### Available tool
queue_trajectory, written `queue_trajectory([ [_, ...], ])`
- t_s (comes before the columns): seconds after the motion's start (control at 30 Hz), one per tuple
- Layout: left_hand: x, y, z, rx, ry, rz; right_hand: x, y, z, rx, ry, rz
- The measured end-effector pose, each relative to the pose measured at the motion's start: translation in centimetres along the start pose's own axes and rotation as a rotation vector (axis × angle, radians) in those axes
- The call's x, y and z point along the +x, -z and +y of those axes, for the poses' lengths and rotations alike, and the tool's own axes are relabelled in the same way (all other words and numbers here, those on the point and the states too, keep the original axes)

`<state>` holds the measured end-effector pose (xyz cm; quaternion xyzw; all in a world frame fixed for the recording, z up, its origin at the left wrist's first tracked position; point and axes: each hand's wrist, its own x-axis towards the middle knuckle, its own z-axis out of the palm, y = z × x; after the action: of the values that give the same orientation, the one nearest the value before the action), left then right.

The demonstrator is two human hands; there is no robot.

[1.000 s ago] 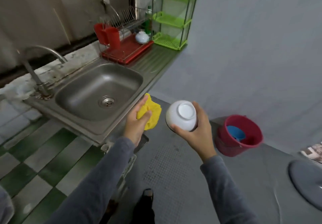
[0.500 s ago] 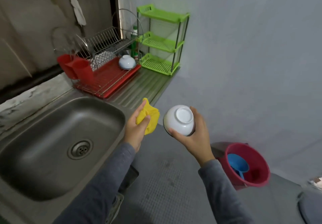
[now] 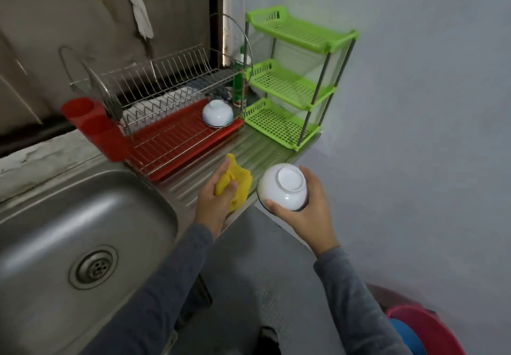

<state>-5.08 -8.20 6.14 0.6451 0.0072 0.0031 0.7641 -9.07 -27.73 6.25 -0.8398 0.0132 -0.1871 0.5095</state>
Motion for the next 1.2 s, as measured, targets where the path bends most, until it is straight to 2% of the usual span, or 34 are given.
queue_trajectory([
  [0.23, 5.1, -2.3, -0.2, -0.028, 0.012, 0.211, 9.6, -0.6, 2.8, 0.023, 0.051, -0.196],
  [0.5, 8.4, 0.3, -0.5, 0.033, 0.017, 0.472, 15.2, -6.9, 4.1, 0.098, 0.044, -0.349],
  [0.83, 14.0, 3.8, -0.7, 0.003, -0.006, 0.615, 20.6, -15.3, 3.4, 0.210, 0.068, -0.417],
  [1.2, 17.5, 5.3, -0.3, 0.016, 0.011, 0.791, 27.1, -22.2, 3.9, 0.116, 0.153, -0.548],
])
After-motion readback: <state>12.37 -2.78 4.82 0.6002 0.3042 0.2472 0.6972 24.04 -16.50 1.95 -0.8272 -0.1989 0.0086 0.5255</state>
